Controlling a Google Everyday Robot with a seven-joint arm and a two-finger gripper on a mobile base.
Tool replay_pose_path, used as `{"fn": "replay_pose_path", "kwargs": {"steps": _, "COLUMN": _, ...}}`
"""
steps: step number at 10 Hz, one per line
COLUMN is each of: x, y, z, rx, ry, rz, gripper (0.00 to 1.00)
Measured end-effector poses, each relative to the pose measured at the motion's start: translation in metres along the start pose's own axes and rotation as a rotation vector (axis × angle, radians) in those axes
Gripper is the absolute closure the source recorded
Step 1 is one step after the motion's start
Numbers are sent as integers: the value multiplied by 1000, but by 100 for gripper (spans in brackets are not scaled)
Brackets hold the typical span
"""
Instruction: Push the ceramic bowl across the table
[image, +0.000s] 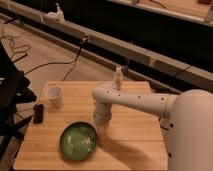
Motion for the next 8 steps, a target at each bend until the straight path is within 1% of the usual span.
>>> {"fn": "replay_pose_path", "kwargs": {"steps": 2, "x": -7, "y": 23, "z": -4, "rx": -13, "ry": -20, "rz": -55, "gripper": 100}}
{"fn": "replay_pose_path", "kwargs": {"steps": 4, "x": -11, "y": 61, "z": -3, "rx": -34, "ry": -28, "rz": -142, "gripper": 100}}
{"fn": "replay_pose_path", "kwargs": {"steps": 5, "x": -12, "y": 86, "z": 0, "rx": -46, "ry": -20, "rz": -203, "gripper": 100}}
{"fn": "replay_pose_path", "kwargs": {"steps": 8, "x": -11, "y": 142, "z": 10, "rx": -66, "ry": 7, "rz": -344, "gripper": 100}}
